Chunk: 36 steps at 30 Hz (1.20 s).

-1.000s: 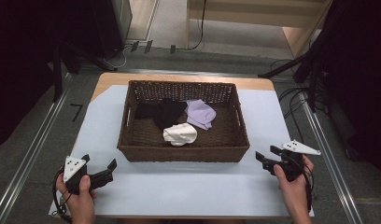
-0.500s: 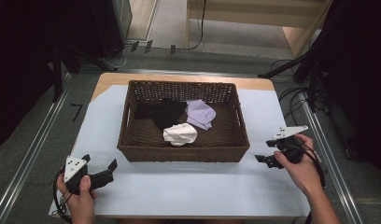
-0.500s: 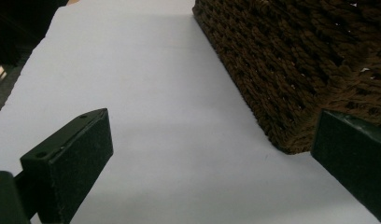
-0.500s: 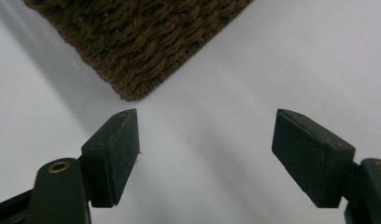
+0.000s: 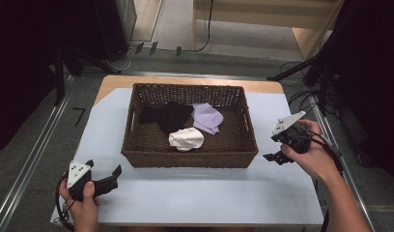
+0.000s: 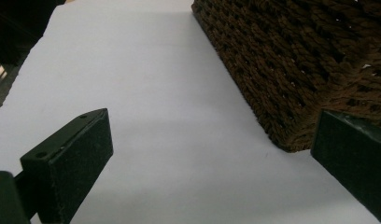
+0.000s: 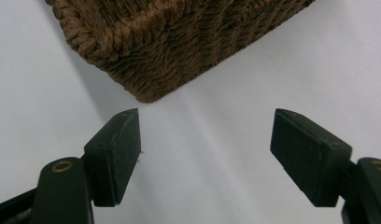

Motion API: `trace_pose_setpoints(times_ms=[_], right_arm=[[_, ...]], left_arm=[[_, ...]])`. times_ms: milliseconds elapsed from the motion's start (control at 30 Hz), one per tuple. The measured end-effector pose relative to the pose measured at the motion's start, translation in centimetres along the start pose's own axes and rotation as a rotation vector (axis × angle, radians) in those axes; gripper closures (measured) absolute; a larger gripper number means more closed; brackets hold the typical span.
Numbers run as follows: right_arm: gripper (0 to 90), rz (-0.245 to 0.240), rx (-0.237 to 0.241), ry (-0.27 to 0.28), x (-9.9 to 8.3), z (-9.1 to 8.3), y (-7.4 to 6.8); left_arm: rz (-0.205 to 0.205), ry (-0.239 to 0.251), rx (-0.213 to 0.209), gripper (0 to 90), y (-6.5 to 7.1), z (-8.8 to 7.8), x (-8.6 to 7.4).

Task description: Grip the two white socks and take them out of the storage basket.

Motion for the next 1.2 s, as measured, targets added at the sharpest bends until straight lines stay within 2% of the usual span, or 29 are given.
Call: trace_pose_setpoints(times_ms=[133, 267, 433, 600, 767, 800, 900, 933, 1067, 1200], right_arm=[[25.6, -0.043, -0.006, -0.031, 0.9, -0.5, 0.4], [26.9, -0.064, -0.006, -0.031, 1.9, -1.1, 0.7], [27.8, -0.079, 0.017, -0.02, 3.2, -1.5, 0.6], [28.7, -0.117, 0.005, -0.022, 5.9, -1.8, 0.4], [28.8, -0.142, 0.008, -0.024, 7.5, -1.7, 0.0], [28.7, -0.157, 0.01, -0.023, 8.2, -1.4, -0.3], [28.7, -0.16, 0.012, -0.022, 8.8, -0.9, -0.8], [28.7, -0.181, 0.015, -0.017, 9.6, -0.1, -1.4], [28.9, -0.197, 0.033, -0.004, 11.1, 1.0, -2.4], [29.2, -0.225, 0.051, -0.015, 12.6, 2.5, -4.0]], left_arm=[[-0.001, 0.0, 0.003, 0.0, 0.0, 0.0, 0.0], [-0.003, 0.0, 0.006, 0.0, 0.0, 0.1, 0.0], [-0.005, -0.007, 0.011, 0.0, 0.0, 0.1, 0.0], [-0.006, -0.009, 0.017, 0.0, 0.0, 0.1, 0.0], [-0.003, -0.007, 0.02, 0.0, 0.0, 0.1, 0.0], [-0.004, -0.004, 0.021, 0.0, 0.0, 0.1, 0.0], [-0.003, -0.002, 0.021, 0.0, 0.0, 0.1, 0.0], [-0.002, -0.003, 0.022, 0.0, 0.0, 0.1, 0.0], [-0.004, -0.004, 0.023, 0.0, 0.0, 0.1, 0.0], [-0.007, -0.005, 0.022, 0.0, 0.0, 0.1, 0.0]])
Point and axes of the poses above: each handheld gripper's, and its own axes: z roughly forward along the jaws, x roughly out of its top, y roughly to its right, the point moved 5 cm from there along z, roughly forward along the jaws, and after that the axes turned 9 degrees about -x, right-handed, at the moved point
